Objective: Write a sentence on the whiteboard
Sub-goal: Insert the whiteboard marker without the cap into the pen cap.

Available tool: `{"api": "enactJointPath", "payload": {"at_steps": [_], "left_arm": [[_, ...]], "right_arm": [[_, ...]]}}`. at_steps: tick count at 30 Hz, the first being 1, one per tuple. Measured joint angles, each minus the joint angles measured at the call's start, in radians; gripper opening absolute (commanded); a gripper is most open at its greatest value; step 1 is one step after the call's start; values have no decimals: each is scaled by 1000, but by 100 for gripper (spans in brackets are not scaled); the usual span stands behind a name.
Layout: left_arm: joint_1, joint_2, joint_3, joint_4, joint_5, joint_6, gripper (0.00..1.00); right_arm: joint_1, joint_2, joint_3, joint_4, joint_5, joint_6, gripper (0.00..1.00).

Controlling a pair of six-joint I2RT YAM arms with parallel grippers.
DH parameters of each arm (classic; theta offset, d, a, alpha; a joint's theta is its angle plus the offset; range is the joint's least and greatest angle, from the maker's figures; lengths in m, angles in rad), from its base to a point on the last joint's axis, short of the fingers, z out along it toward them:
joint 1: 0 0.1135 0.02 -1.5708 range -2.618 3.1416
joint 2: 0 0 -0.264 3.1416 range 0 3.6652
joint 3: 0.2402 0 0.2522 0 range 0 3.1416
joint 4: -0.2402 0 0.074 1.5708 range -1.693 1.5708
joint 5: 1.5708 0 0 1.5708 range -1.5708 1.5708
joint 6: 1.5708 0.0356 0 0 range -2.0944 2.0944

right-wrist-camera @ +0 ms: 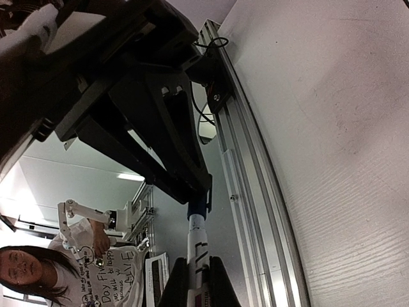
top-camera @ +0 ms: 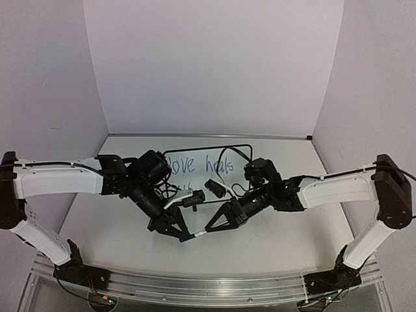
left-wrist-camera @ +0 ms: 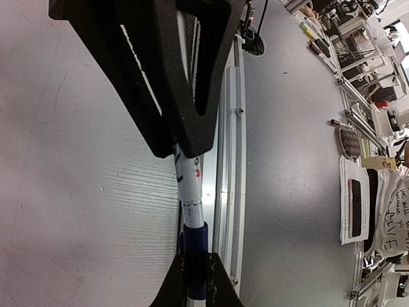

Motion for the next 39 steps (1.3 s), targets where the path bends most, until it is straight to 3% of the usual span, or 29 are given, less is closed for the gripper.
{"api": "enactJointPath", "payload": {"at_steps": [22, 32, 35, 39], "left_arm": [[5, 89, 77, -97, 43, -12, 0], [-3, 111, 147, -2, 97, -11, 0], [-4, 113, 148, -2, 102, -11, 8], [-4, 110, 147, -13, 94, -8, 40]], "right_arm": [[10, 45, -20, 96, -23, 53, 0], [28, 45, -29, 161, -12, 52, 0], [28, 45, -29, 165, -4, 53, 0], [27, 42, -34, 170, 32, 50, 0]]}}
